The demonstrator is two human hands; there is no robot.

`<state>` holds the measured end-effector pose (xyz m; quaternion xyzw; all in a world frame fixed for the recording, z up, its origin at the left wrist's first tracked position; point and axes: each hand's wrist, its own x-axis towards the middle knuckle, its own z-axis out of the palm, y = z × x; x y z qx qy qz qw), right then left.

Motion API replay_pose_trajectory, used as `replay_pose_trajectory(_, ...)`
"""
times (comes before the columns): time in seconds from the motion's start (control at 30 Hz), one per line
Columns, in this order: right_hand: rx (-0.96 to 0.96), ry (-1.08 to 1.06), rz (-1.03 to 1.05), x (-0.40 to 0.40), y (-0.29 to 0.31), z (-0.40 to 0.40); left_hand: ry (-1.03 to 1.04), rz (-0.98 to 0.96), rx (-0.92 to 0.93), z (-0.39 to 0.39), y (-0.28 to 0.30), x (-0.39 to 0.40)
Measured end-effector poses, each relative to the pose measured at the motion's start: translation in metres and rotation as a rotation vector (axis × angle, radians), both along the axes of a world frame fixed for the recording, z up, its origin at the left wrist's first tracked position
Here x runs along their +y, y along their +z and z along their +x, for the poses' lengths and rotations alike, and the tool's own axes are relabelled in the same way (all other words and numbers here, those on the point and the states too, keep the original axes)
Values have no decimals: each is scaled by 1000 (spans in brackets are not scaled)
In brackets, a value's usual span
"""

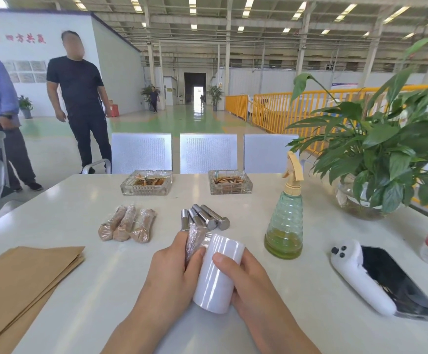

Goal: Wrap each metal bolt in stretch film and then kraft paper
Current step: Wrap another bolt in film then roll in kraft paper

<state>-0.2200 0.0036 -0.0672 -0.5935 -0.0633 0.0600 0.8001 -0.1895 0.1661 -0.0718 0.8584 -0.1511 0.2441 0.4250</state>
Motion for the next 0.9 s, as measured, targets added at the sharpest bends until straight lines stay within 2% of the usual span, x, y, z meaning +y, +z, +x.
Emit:
replay_pose_trajectory(0.1, -19, -3, -56, 1, 1, -2, 11, -21, -18, 1, 0, 1)
replay_pose_trajectory(0.2, 0, 8, -24, 2, 2, -2, -7, -95, 37, 2, -1, 1)
replay_pose_trajectory(0.33, 78, 38, 106, -1, 7, -5, -62, -194, 171, 5, -1, 3)
replay_pose_trajectory(0.43, 115, 42, 165, -3, 10, -7, -132, -375, 348, 4, 3, 2)
replay_pose_trajectory(0.5, 130, 51, 206, -5, 11, -7, -186, -426, 423, 3, 6, 3)
replay_pose_trajectory(0.63, 127, 34, 216, -8, 12, -7, -273, -440, 407, 3, 7, 8)
replay_pose_trajectory(0.9, 149, 74, 239, -4, 13, -5, -307, -529, 405, 3, 7, 6)
